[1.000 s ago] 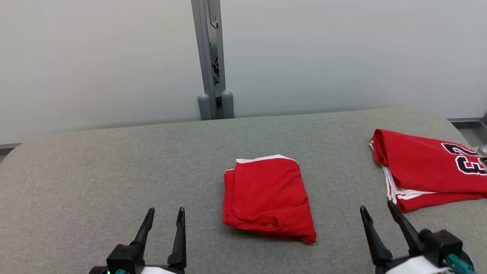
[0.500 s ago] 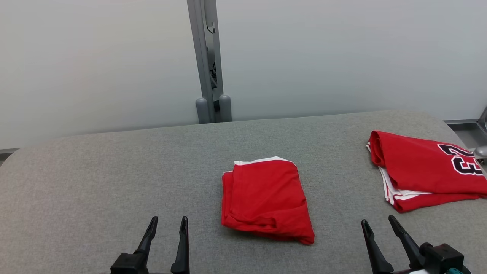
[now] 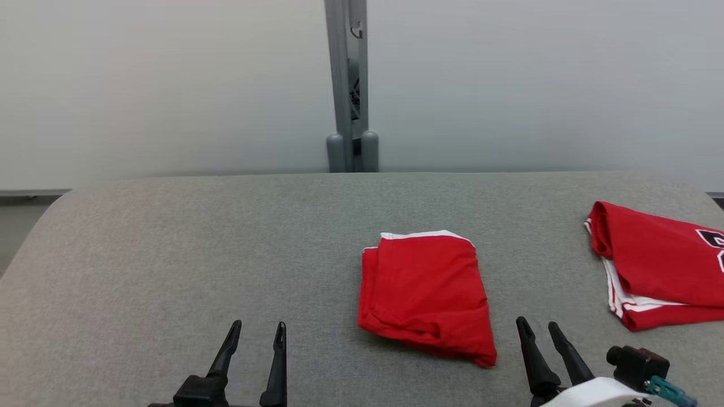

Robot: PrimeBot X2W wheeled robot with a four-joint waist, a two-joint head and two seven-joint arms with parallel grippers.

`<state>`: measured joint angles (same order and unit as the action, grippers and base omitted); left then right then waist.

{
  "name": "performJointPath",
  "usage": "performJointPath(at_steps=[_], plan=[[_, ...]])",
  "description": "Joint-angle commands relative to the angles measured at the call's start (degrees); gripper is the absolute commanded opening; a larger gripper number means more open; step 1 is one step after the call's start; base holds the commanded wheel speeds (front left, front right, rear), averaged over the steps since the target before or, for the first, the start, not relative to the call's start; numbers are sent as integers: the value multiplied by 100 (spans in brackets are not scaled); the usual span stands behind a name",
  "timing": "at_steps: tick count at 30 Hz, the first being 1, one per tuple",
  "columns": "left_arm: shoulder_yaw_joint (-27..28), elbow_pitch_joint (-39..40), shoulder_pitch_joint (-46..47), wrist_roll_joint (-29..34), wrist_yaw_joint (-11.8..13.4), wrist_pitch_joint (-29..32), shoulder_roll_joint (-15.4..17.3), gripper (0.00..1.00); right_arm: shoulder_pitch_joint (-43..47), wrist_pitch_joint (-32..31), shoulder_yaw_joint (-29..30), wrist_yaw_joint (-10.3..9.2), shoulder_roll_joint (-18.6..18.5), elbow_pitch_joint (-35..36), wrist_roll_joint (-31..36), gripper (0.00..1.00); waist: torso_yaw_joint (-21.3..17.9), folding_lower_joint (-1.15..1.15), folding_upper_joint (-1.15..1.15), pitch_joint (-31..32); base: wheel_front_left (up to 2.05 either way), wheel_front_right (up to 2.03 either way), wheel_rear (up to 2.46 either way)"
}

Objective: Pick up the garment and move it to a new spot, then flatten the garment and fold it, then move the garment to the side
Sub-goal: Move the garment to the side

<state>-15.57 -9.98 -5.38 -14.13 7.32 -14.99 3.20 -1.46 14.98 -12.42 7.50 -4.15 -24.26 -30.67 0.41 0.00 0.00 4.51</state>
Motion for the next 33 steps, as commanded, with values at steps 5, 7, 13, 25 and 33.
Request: performJointPath(at_steps=[5,7,13,25,33], plan=[[-34,-80,104,65,-77,-25,2,100,-739,-10,-489,-3,-235,-767,-1506,100,466,0,0,-176,0,0,0],[-85,-118,153,100,-142,-25,-5,100,-1165,-98,-727,-3,-446,-1263,-2144,100,737,0,0,-324,0,0,0],[-178,-170,253,115,-204,-25,-14,100,-1663,-300,-1125,-3,-728,-1924,-2642,100,1012,0,0,-515,0,0,0],[-233,-74,497,-214,-243,-25,-17,100,-2297,-244,-1810,-3,-929,-2453,-3112,100,1209,0,0,-928,0,0,0],[-278,-32,613,-451,-224,-25,-17,100,-2507,-61,-2257,-3,-1093,-2447,-3296,0,1259,0,0,-1045,0,0,0]])
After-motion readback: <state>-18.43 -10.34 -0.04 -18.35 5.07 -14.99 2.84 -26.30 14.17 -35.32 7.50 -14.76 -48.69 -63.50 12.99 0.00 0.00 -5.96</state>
